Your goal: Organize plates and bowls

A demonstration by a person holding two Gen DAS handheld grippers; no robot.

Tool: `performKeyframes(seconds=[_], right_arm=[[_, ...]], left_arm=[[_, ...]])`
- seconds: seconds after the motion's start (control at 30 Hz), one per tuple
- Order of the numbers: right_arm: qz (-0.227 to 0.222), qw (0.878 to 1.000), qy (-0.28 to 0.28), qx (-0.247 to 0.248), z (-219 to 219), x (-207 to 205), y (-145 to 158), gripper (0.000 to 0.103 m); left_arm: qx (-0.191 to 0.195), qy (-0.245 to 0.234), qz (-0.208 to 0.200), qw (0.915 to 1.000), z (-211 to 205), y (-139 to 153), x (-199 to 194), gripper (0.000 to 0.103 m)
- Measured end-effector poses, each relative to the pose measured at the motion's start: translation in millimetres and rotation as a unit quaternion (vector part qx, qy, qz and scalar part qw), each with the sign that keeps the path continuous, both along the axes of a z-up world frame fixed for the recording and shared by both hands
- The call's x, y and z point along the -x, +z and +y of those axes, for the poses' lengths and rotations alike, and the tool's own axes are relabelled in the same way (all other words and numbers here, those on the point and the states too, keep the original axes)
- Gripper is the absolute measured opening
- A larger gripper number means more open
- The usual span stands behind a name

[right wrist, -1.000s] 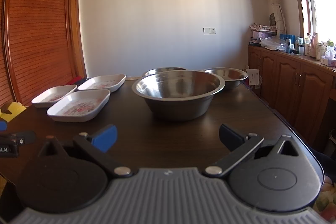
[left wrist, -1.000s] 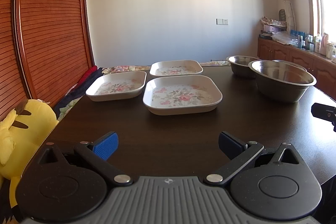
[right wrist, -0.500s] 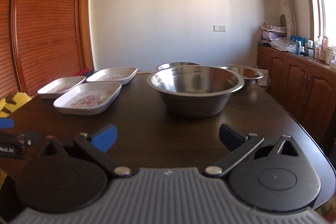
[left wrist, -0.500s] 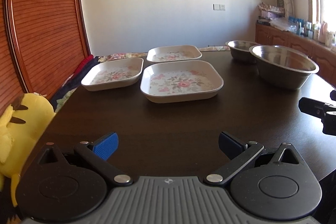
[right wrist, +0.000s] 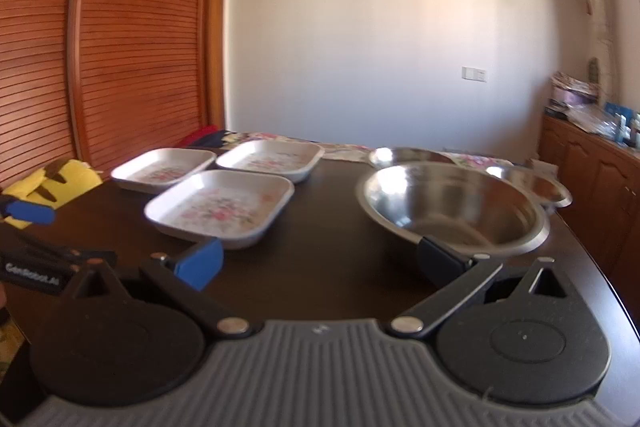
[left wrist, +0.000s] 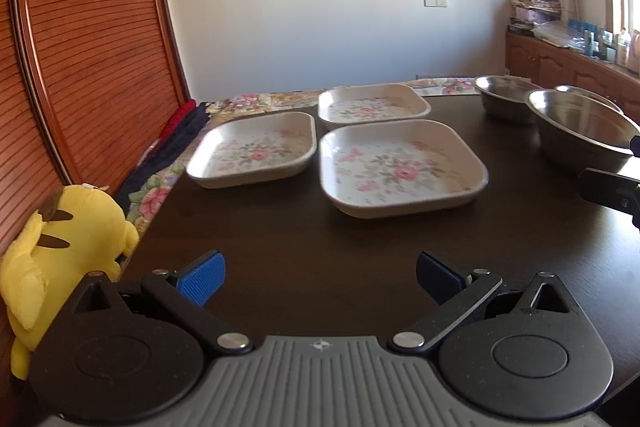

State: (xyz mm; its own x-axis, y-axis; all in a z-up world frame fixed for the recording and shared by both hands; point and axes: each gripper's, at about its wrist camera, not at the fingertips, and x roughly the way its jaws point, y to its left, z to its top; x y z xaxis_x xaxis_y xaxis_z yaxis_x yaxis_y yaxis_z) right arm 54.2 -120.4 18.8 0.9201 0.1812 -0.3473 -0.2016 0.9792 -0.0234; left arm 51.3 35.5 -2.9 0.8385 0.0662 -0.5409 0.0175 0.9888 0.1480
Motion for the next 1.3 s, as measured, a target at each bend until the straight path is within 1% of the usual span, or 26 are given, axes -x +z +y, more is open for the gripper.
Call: performKeyframes(seconds=[0.13,0.3,0.53,0.83,0.97,1.17,1.2,1.23,1.27,1.3], right_arm=[[0.002,1.0,0.025,0.006,8.4,-10.9,7.0,0.103],[0.017,0.998,0.055,0.002,15.4,-26.5,8.0,0.103],[0.032,0.996,0.079,-0.003,23.4,-46.8,8.4,0.103],[0.053,0.994,0.098,-0.008,30.5,-69.0,7.1,0.103],[0.062,0.992,0.105,-0.012,34.1,-76.7,6.2,0.103],[0.066,0.991,0.114,-0.01,41.7,-85.7,5.3,0.102],[0.067,0.991,0.116,-0.01,42.9,-87.7,4.6,0.1],[0.07,0.991,0.117,-0.01,44.4,-90.1,3.8,0.091],[0.075,0.99,0.118,-0.01,45.3,-92.6,3.1,0.087],[0.08,0.99,0.118,-0.011,46.0,-95.1,2.2,0.086]], left_arm=[[-0.014,0.006,-0.001,0.9999,5.7,3.7,-11.4,0.103],[-0.014,0.016,0.006,0.9998,12.1,5.7,-28.7,0.103],[-0.028,0.018,0.014,0.9994,17.6,9.3,-46.2,0.103],[-0.022,-0.002,0.02,0.9995,23.3,10.0,-62.9,0.103],[-0.008,-0.01,0.022,0.9997,27.9,10.8,-68.1,0.103],[0.032,-0.028,0.015,0.999,36.7,13.2,-73.8,0.103],[0.037,-0.031,0.016,0.9987,37.6,13.1,-75.7,0.103],[0.042,-0.035,0.017,0.9984,38.3,12.7,-77.3,0.101],[0.048,-0.039,0.019,0.9979,39.1,12.2,-79.7,0.099],[0.054,-0.044,0.021,0.9973,39.7,11.5,-82.1,0.097]])
